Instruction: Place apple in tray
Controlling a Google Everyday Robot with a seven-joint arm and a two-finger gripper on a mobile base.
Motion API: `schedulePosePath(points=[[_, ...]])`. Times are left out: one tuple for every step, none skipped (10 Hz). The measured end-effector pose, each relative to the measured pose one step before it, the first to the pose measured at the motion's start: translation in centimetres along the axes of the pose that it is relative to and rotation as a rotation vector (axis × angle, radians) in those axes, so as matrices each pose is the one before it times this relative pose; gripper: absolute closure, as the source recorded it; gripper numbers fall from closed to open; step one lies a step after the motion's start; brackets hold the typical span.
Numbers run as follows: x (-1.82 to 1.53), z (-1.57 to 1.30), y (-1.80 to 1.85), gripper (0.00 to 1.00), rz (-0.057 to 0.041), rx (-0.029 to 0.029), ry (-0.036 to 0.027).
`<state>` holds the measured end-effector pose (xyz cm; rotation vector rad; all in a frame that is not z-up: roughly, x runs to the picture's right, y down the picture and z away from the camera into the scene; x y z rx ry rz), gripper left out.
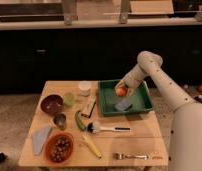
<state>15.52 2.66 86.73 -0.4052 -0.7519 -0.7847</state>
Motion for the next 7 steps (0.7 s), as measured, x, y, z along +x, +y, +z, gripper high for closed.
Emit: schedulePosePath(points=[[0.008, -0.032, 0.050, 0.20, 0.00203, 0.00150, -0.00240], [0.000, -0.034, 0.015, 0.20, 0.00125, 0.00216, -0.00229], [-0.009, 0.045, -0.001, 0.20, 0.00022, 0.00118, -0.00246], [-0.005, -0.060, -0.055, 0.20, -0.00043, 0.00188, -0.00095], [0.001, -0.062, -0.015, 0.20, -0.00109, 0.00342, -0.00148], [0.033, -0.104, -0.007, 0.20, -0.00092, 0.00561, -0.00082], [0.042, -0.145, 0.023, 0.20, 0.00052, 0.00676, -0.00080]])
